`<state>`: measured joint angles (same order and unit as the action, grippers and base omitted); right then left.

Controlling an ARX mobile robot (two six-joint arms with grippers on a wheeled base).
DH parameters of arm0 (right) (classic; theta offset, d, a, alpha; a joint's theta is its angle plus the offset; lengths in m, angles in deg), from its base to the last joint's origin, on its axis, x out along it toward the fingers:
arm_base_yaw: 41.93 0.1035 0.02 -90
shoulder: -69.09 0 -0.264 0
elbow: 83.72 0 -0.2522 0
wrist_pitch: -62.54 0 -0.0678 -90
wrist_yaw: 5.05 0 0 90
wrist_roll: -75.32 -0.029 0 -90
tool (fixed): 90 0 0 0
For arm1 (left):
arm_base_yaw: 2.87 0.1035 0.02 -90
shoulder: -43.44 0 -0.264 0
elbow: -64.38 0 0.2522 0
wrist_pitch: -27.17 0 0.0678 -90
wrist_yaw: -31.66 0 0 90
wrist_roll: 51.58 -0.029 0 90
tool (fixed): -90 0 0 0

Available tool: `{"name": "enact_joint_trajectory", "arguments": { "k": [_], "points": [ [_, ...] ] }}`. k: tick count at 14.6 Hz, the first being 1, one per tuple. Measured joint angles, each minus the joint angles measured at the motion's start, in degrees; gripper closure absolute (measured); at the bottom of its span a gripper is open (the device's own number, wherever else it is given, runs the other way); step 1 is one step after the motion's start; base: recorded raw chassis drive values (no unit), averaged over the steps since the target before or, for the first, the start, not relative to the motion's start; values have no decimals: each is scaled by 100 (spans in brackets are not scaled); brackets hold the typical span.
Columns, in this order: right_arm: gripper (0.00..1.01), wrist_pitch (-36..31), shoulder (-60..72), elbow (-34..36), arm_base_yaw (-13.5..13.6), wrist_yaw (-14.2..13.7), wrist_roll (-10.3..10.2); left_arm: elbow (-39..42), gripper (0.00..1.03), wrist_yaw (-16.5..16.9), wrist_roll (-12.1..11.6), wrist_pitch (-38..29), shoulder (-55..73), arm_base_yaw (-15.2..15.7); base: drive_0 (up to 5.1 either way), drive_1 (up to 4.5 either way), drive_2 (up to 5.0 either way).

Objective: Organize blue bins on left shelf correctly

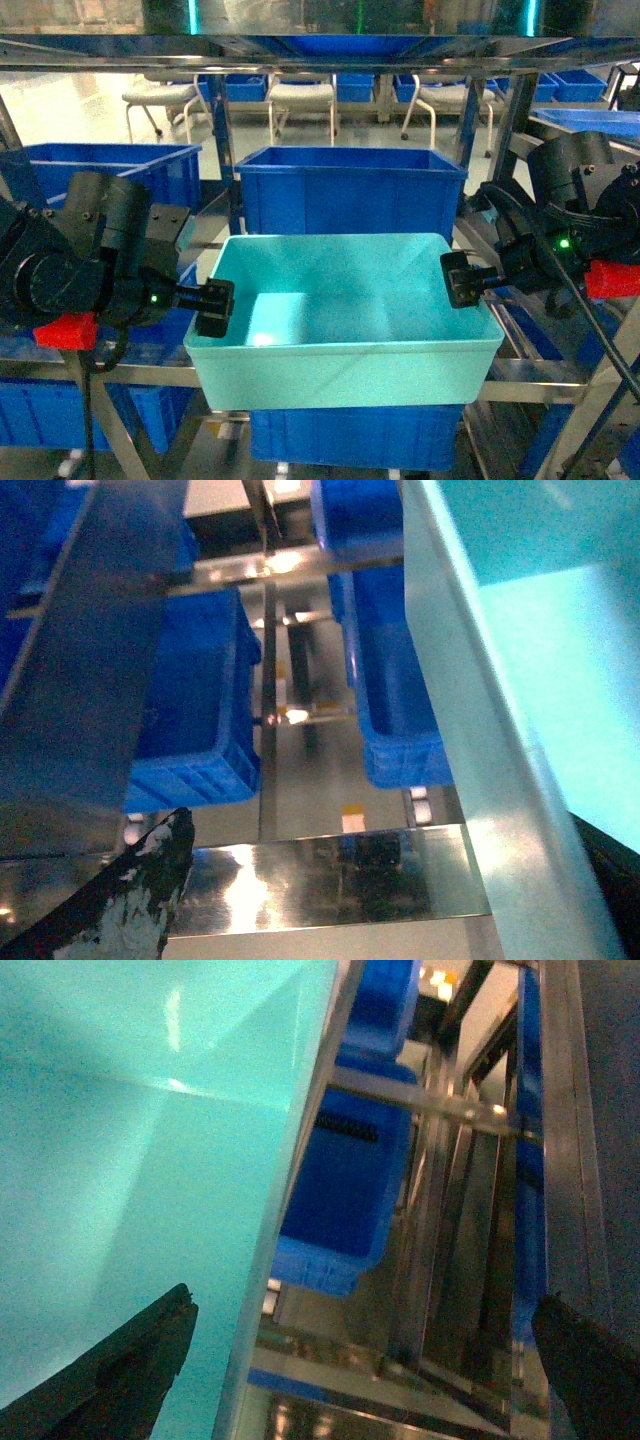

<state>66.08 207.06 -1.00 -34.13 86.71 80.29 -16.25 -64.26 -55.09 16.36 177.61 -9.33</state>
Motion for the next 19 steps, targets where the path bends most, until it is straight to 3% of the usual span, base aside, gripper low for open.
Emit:
{"name": "enact_joint_trajectory", "arguments": {
  "k": [1, 6, 10, 12, 13, 14, 15, 16, 17, 18, 19],
  "points": [
    [3, -542, -74, 195, 2, 2, 7, 223, 5, -160, 0, -463, -149, 11, 0, 0, 0],
    [3, -1279, -402, 866, 13, 98, -44, 1414, 5, -520, 48, -2369, -831, 85, 0, 0, 0],
    [3, -1281, -1019, 1714, 52, 105, -118, 2927, 5, -916, 44, -3292, -1687, -7, 0, 0, 0],
    [3, -1311, -1569, 2365, 105, 188, -234, 3696, 5, -1084, 118, -3128, -2243, -35, 0, 0, 0],
    [3, -1327, -2050, 2927, 208, 323, -361, 4334, 5, -1189, 356, -2389, -2857, -37, 0, 0, 0],
    [3, -1051, -2592, 3580, 317, 568, -535, 4638, 5, -1119, 815, -1196, -3711, -26, 0, 0, 0],
    [3, -739, -2745, 3700, 387, 1010, -647, 4673, 5, -1204, 960, -907, -3891, -24, 0, 0, 0],
    [3, -737, -2745, 3700, 385, 1010, -654, 4673, 5, -1204, 960, -907, -3891, -24, 0, 0, 0],
    [3, -807, -2745, 3705, 387, 990, -660, 4848, 9, -949, 901, -1843, -3604, 59, 0, 0, 0],
    [9, -2192, -2557, 4009, 485, 470, -634, 5086, 16, -509, 769, -2859, -3077, 146, 0, 0, 0],
    [12, -2824, -2435, 4159, 498, 116, -610, 5265, 21, -232, 675, -3456, -2728, 197, 0, 0, 0]
  ]
}}
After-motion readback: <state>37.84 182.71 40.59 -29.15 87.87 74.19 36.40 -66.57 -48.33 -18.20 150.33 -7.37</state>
